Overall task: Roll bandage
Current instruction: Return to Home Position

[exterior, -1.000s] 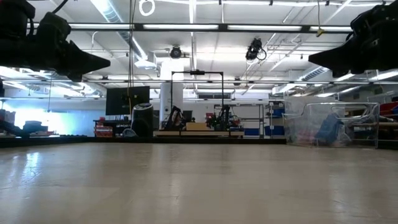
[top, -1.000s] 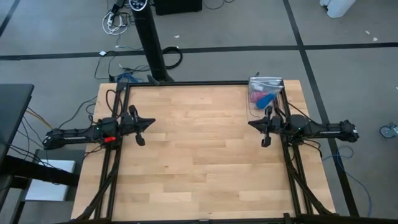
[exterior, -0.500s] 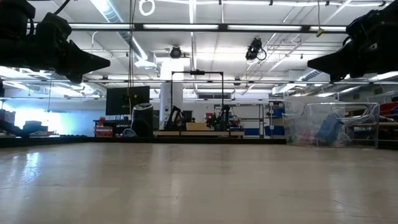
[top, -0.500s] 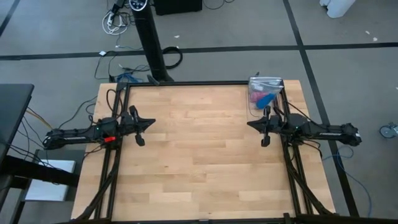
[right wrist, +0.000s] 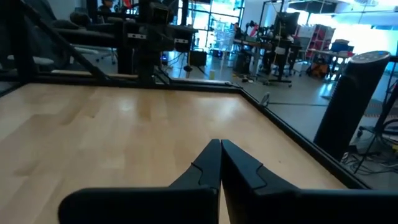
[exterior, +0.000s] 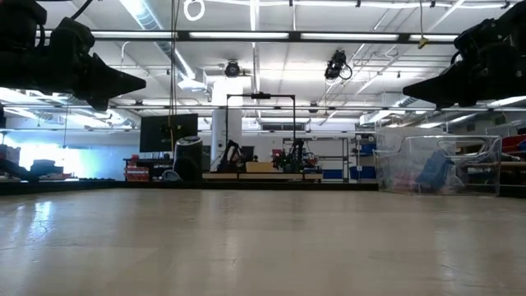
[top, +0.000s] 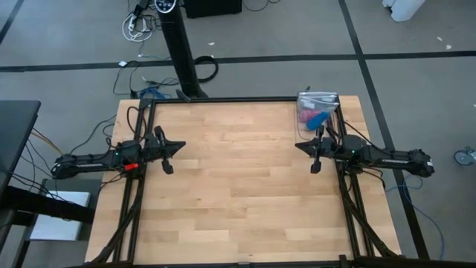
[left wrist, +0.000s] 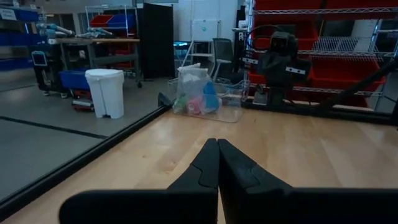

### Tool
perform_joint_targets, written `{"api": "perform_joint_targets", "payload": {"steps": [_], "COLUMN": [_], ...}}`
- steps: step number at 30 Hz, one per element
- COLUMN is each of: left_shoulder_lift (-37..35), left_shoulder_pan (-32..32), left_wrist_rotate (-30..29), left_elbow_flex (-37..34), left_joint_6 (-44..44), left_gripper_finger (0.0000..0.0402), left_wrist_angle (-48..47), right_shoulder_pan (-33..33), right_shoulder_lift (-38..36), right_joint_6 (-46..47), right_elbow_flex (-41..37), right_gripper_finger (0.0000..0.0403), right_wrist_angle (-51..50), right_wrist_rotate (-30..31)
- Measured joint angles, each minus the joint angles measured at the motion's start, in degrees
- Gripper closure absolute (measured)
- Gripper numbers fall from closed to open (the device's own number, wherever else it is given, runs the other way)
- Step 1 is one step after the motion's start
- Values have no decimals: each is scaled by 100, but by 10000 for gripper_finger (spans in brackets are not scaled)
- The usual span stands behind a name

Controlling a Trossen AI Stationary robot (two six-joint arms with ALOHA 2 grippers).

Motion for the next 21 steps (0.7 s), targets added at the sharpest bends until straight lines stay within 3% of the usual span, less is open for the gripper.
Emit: {"api": "perform_joint_targets", "payload": {"steps": [21], "left_shoulder_lift": [2], "left_shoulder_pan": [0], "left_wrist_rotate": [-37], "left_elbow_flex": [-4], "left_joint_6": [1], "left_gripper_finger": [398], "left_wrist_angle": [572], "right_shoulder_pan": [2], "right_shoulder_lift": [0], "right_joint_6": [-29], "right_elbow_flex": [-4], "right_gripper_finger": [394], "right_wrist_angle": [9], "right_wrist_rotate": [-4]}}
